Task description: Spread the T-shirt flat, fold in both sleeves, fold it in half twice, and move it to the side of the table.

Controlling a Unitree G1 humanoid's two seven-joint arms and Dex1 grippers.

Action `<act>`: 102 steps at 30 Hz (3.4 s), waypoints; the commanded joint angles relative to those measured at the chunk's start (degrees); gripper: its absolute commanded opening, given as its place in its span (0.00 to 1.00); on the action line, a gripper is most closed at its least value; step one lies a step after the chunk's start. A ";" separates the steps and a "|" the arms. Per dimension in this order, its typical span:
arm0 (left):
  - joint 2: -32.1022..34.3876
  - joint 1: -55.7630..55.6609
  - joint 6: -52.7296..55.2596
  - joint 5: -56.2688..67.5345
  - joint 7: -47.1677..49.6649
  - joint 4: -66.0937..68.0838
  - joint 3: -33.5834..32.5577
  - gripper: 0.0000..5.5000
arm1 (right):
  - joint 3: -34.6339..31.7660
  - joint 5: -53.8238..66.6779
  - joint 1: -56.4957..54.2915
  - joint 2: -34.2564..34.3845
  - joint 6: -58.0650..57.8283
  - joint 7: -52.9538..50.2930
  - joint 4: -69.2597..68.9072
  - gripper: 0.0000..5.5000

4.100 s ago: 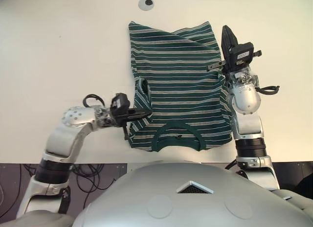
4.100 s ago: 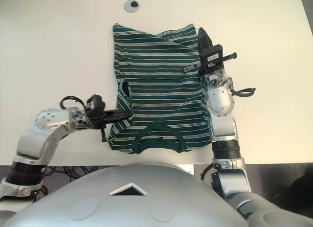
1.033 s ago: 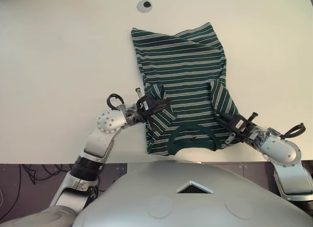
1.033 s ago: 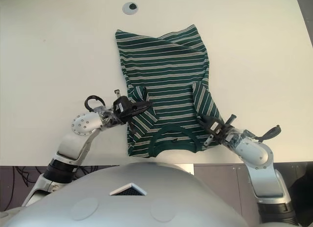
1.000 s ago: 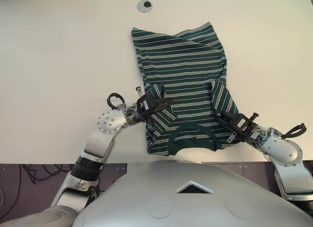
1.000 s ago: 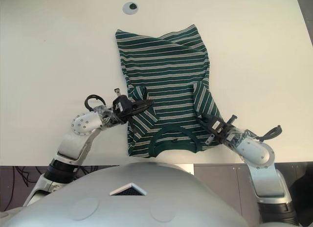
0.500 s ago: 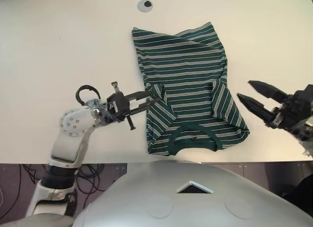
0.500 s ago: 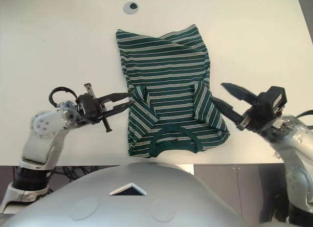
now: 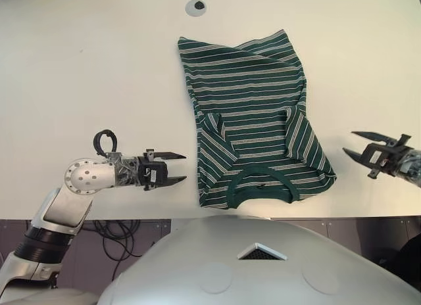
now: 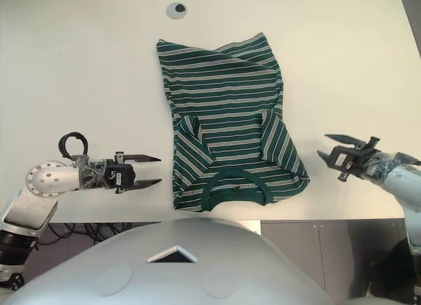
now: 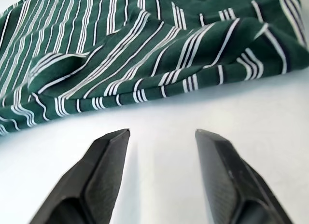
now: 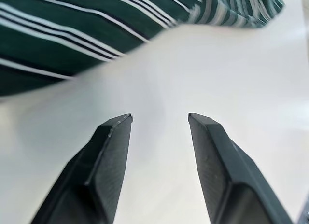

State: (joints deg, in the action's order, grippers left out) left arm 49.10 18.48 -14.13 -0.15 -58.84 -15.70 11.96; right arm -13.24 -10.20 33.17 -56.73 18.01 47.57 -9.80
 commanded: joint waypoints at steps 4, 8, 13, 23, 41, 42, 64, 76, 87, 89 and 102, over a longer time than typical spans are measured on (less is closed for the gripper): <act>1.03 -1.41 -2.19 -5.38 -0.13 2.09 3.83 0.45 | 2.53 -3.00 4.22 -0.56 4.60 0.87 -1.30 0.39; 0.90 -2.01 -3.58 -6.77 0.05 2.36 6.04 0.45 | 3.71 -2.80 5.05 -0.29 5.20 0.97 -6.02 0.39; -0.42 -3.91 -4.94 -8.55 0.62 3.55 9.39 0.45 | 4.26 -4.65 4.54 -0.44 5.98 0.02 -8.66 0.39; -0.44 -6.65 -8.57 -11.33 1.21 4.00 13.26 0.46 | 6.65 -11.65 4.26 -1.11 9.36 -1.57 -7.93 0.27; 3.90 -13.57 -7.26 -11.55 -7.48 3.60 20.73 0.03 | 8.30 8.12 5.32 -1.66 0.89 4.45 -7.96 0.00; 4.47 -12.99 -6.13 -9.41 -7.32 2.84 19.72 0.00 | 7.91 14.11 6.09 -1.36 -3.13 6.10 -9.74 0.00; -0.74 -11.53 22.76 27.72 4.91 -6.20 -3.48 0.00 | 0.59 60.78 -3.22 8.16 -43.27 -0.30 -23.04 0.00; -19.43 -34.55 45.34 33.96 20.03 13.77 -7.09 0.00 | 3.77 63.85 -30.75 20.93 -56.84 -18.98 -5.72 0.00; -32.47 -51.86 40.17 25.24 24.79 47.61 -9.28 0.13 | 6.26 55.82 -46.92 29.46 -60.85 -21.32 19.87 0.13; -32.97 -54.00 37.43 22.33 26.68 55.10 -9.77 0.18 | 6.04 54.53 -48.54 30.55 -60.93 -20.97 23.37 0.19; -32.12 -58.31 21.16 16.31 31.81 73.53 -18.62 0.26 | -3.21 51.98 -53.56 32.58 -63.99 -24.92 37.65 0.28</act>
State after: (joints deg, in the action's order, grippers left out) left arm 16.32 -38.92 9.65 15.97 -26.84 57.79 -4.84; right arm -15.54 42.22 -20.39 -25.09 -44.46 23.48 27.39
